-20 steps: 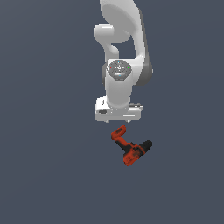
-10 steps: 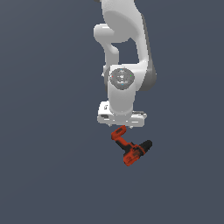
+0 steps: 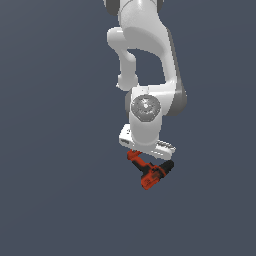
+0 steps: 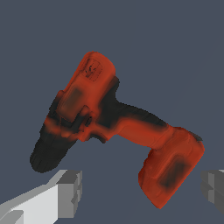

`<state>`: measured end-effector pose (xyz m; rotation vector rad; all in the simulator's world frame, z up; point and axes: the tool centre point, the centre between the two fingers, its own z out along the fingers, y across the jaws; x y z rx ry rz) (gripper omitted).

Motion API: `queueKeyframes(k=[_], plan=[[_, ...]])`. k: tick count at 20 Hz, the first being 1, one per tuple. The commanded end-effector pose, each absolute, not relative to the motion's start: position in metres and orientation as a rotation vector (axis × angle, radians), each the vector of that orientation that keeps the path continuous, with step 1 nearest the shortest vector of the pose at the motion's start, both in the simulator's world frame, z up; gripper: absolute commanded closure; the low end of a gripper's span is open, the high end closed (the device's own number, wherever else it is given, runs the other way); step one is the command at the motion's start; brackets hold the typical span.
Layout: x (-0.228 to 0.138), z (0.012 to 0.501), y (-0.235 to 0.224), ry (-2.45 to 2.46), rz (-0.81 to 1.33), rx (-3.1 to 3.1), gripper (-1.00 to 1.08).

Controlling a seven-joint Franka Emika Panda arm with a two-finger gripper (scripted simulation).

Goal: Pick up the object and move it to a goal position.

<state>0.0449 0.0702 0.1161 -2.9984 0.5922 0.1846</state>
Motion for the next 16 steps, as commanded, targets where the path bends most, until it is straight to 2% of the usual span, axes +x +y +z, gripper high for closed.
queueKeyframes(k=[1,16], plan=[[0.052,0.110,0.079,0.692,0.207,-2.967,-1.00],[0.083,0.073,0.132,1.217,0.354,-2.742,-1.00]])
